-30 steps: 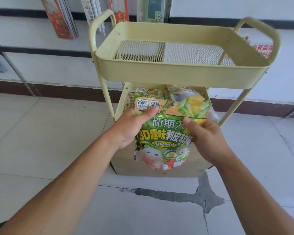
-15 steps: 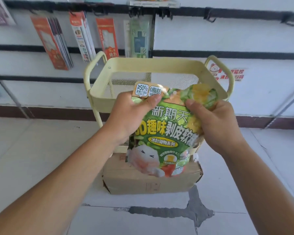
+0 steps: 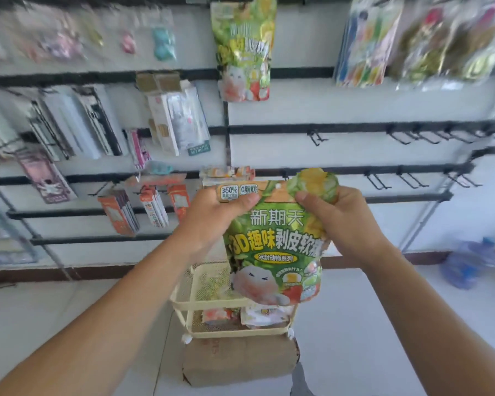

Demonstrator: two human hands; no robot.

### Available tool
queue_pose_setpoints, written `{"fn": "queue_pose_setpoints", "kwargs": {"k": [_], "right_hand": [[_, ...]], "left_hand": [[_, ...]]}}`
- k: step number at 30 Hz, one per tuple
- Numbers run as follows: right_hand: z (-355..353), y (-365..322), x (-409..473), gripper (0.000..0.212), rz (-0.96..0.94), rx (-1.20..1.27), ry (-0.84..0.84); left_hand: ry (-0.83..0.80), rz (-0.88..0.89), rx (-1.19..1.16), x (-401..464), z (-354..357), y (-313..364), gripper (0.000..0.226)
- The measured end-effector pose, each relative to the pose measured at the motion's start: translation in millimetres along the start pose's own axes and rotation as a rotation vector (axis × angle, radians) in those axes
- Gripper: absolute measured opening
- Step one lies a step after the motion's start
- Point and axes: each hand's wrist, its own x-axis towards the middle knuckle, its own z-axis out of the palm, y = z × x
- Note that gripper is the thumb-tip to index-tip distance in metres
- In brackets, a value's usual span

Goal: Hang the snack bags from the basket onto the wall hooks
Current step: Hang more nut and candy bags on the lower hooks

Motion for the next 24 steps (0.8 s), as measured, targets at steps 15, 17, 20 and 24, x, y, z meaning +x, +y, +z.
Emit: {"fn": "queue_pose_setpoints", "kwargs": {"k": [15, 17, 20, 24], "right_hand": [[-111.8, -250.7, 41.8, 0.024, -0.063, -0.075, -0.067], [-118.0, -254.2, 51.0, 0.024, -0.087, -0.087, -0.081], [-119.5, -253.1, 66.0, 0.021, -0.073, -0.082, -0.096], [-105.6, -249.1, 96.6, 0.019, -0.044, -0.083, -0.094]], "left_hand": [[0.042, 0.038, -0.041, 25.7, 31.3, 276.7, 0.006], [0.055, 0.063, -0.033, 34.0, 34.8, 280.8, 0.009], [0.073, 0.069, 0.004, 49.5, 33.4, 276.0, 0.029], [0.093, 0.047, 0.027, 82.5, 22.6, 269.7, 0.041]]}}
